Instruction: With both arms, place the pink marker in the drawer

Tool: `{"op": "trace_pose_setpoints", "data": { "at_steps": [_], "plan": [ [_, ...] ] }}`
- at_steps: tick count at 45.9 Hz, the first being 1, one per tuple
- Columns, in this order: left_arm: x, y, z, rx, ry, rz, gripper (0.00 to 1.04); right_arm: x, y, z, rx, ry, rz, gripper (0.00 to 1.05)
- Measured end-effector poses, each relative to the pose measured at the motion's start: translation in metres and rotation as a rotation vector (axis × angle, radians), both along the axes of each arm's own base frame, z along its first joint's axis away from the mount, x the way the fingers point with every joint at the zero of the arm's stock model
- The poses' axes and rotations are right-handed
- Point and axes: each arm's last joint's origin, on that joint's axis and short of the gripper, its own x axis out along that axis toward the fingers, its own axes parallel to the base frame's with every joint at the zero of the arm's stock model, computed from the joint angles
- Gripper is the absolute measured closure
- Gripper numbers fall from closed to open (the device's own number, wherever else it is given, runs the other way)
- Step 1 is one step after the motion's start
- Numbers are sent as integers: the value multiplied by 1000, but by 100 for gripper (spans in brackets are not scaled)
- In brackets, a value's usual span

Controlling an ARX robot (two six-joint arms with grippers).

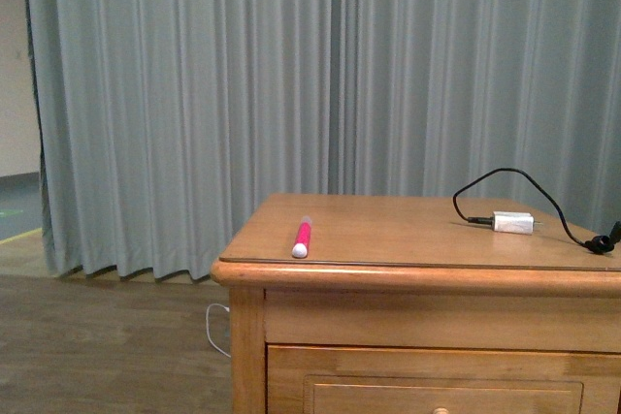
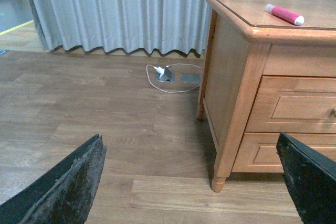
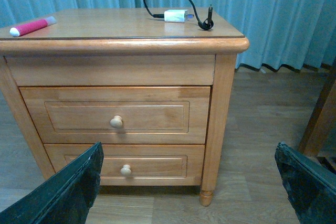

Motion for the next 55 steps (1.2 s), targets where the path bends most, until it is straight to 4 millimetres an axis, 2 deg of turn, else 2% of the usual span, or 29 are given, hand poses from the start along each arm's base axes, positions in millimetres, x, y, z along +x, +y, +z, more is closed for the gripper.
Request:
{"op": "trace_pose_setpoints", "data": {
  "at_steps": [5,8,11,16,25,38,45,55],
  "plan": [
    [0,0,0,0,0,0,6,0,0,-1,5,17,-10,8],
    [0,0,0,0,0,0,6,2,2,0,26,262,-95,8],
    [0,0,0,0,0,0,6,9,7,-1,20,402,-78,8],
    [0,0,0,0,0,0,6,27,18,3,11,467,-3,8],
    [0,0,0,0,0,0,6,98,45,22,-6,504,84,8],
    [0,0,0,0,0,0,6,193,83,15,-1,539,8,8],
    [0,0,0,0,0,0,6,227,103,6,-16,557,13,8],
    [0,0,0,0,0,0,6,261,123,-18,-39,589,13,8]
  ]
}}
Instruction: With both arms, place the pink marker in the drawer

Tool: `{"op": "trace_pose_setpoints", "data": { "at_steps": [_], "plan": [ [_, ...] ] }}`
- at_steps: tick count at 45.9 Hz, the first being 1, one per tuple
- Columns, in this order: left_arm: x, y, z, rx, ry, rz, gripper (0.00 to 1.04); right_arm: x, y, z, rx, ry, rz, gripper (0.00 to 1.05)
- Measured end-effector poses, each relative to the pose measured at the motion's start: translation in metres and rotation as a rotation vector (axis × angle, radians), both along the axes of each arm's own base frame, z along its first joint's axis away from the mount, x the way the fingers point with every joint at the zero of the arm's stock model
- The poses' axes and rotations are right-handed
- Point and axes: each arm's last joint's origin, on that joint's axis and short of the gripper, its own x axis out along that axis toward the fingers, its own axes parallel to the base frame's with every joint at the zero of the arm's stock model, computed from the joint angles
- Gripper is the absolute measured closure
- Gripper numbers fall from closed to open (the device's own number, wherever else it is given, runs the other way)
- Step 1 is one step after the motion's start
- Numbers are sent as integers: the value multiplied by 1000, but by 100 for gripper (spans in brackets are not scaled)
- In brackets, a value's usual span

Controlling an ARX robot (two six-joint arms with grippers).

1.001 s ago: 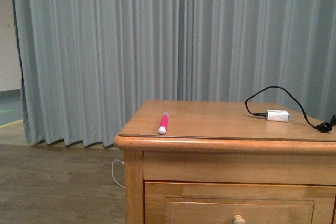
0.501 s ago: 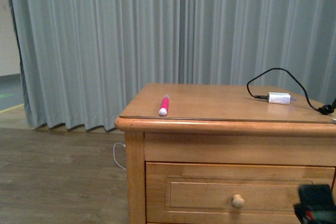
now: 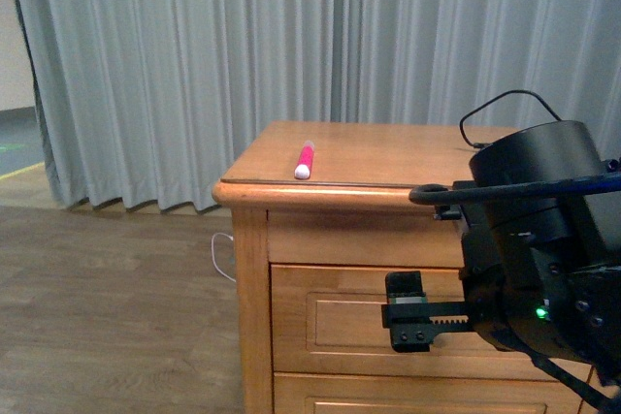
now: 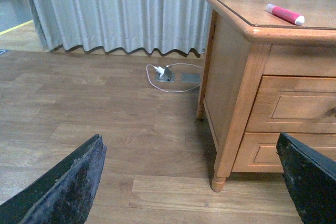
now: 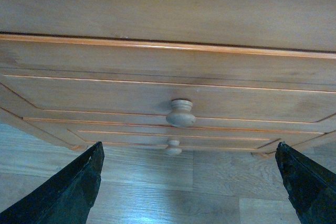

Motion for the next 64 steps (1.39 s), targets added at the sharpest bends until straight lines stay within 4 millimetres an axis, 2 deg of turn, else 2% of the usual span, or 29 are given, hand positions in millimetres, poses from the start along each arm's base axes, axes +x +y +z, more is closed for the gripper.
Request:
{"op": "trace_pose_setpoints", "data": {
  "at_steps": [12,21,39,50,64],
  "plan": [
    [0,0,0,0,0,0,6,19,7,-37,-13,-39,6,8],
    [0,0,0,0,0,0,6,28,5,-49,-28,-24,13,8],
    [0,0,0,0,0,0,6,45,10,-51,-28,-30,21,8],
    [0,0,0,0,0,0,6,50,2,-62,-36,-10,-4,8],
    [0,0,0,0,0,0,6,53,-2,-64,-33,-5,-12,8]
  ]
}}
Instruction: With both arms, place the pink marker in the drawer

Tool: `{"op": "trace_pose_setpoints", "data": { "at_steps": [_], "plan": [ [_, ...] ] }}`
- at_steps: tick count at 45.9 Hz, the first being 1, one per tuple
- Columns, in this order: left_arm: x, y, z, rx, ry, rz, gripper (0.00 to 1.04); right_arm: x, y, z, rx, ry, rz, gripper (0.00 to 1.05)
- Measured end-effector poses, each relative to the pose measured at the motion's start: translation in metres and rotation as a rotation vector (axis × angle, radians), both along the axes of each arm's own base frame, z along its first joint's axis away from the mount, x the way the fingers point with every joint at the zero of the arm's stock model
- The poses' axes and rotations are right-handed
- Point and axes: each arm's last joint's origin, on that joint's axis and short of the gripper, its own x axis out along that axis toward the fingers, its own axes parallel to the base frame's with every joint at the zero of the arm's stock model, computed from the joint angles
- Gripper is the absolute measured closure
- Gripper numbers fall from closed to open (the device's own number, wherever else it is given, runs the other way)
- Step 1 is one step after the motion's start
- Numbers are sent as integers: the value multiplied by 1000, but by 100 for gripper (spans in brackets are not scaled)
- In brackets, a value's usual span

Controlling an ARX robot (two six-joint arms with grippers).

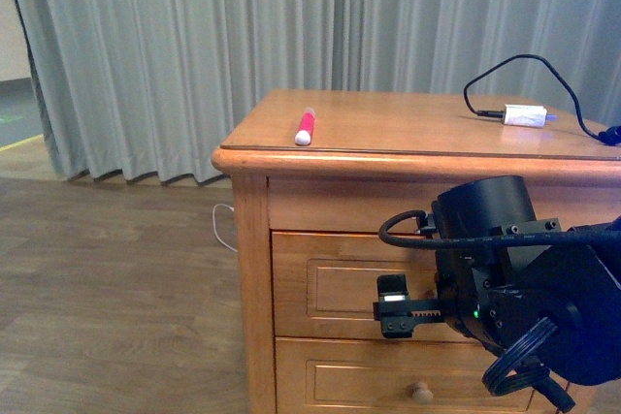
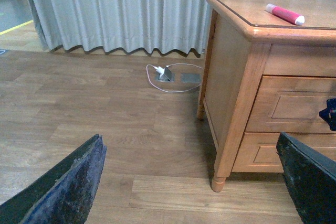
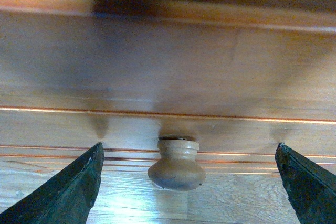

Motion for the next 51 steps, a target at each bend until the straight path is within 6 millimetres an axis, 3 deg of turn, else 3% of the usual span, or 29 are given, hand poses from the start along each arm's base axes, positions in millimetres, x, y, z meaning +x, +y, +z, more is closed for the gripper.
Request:
{"op": "trace_pose_setpoints", "data": {
  "at_steps": [6,11,15,23,40,46,51],
  "plan": [
    [0,0,0,0,0,0,6,0,0,0,1,1,2,12],
    [0,0,0,0,0,0,6,0,-1,0,2,2,1,33],
    [0,0,0,0,0,0,6,0,-1,0,5,4,6,43],
    [0,0,0,0,0,0,6,0,-1,-1,-2,25,26,79],
    [0,0,0,0,0,0,6,-6,-6,3,21,75,12,81],
    [0,0,0,0,0,0,6,-23,-10,5,24,120,14,81],
    [0,0,0,0,0,0,6,-52,-13,10,16,173,32,81]
  ]
}}
